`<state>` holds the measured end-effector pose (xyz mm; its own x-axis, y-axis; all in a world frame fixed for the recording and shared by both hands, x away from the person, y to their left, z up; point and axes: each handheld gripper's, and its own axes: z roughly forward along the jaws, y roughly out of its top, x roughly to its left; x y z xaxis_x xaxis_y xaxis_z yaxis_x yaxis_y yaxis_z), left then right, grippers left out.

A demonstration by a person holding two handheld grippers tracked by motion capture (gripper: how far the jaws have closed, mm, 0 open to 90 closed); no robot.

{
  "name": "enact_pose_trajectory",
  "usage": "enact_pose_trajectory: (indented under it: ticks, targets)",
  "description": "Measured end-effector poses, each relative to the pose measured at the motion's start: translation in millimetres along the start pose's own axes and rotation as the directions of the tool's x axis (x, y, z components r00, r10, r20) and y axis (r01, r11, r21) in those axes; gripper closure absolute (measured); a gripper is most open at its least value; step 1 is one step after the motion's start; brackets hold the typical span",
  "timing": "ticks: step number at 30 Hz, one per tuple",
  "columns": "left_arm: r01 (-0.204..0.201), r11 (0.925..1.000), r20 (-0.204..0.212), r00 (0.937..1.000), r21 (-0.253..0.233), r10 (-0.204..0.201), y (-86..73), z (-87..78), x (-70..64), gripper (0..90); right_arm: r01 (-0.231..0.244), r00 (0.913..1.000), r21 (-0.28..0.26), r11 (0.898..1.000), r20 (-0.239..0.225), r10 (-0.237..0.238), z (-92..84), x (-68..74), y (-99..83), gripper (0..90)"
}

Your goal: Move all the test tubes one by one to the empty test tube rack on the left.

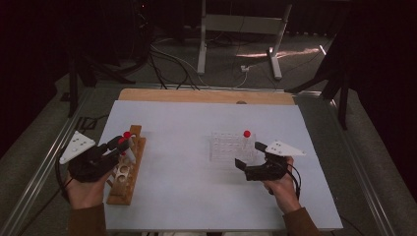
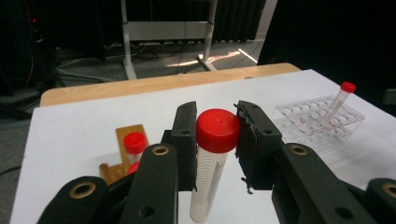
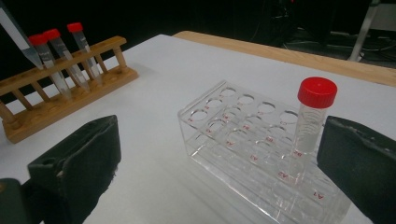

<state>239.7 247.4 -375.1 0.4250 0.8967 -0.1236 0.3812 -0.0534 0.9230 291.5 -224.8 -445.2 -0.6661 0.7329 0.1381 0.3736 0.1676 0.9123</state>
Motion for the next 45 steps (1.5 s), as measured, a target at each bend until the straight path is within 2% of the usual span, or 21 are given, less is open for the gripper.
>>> enact_pose_trajectory:
  ticks: [12,30,45]
  targets:
    - [0.011,0.9997,-0.026,0.9996,0.024,-0.010,-3.9,-15.3,11.8,70.9,-0.001,1.0000,0.000,1.000,0.000,0.001,-0.1,0.0,-0.3,0.0]
    - [0.036,0.9918,0.004,0.9993,0.123,-0.036,-35.2,5.8,25.8,70.1,0.001,1.0000,0.003,1.000,0.000,-0.001,0.3,0.1,-0.6,0.0]
    - [0.057,0.9835,-0.003,0.9984,0.172,-0.057,-47.6,12.0,31.8,70.2,-0.003,1.0000,0.002,1.000,0.003,0.003,-0.7,-1.5,-0.7,0.0]
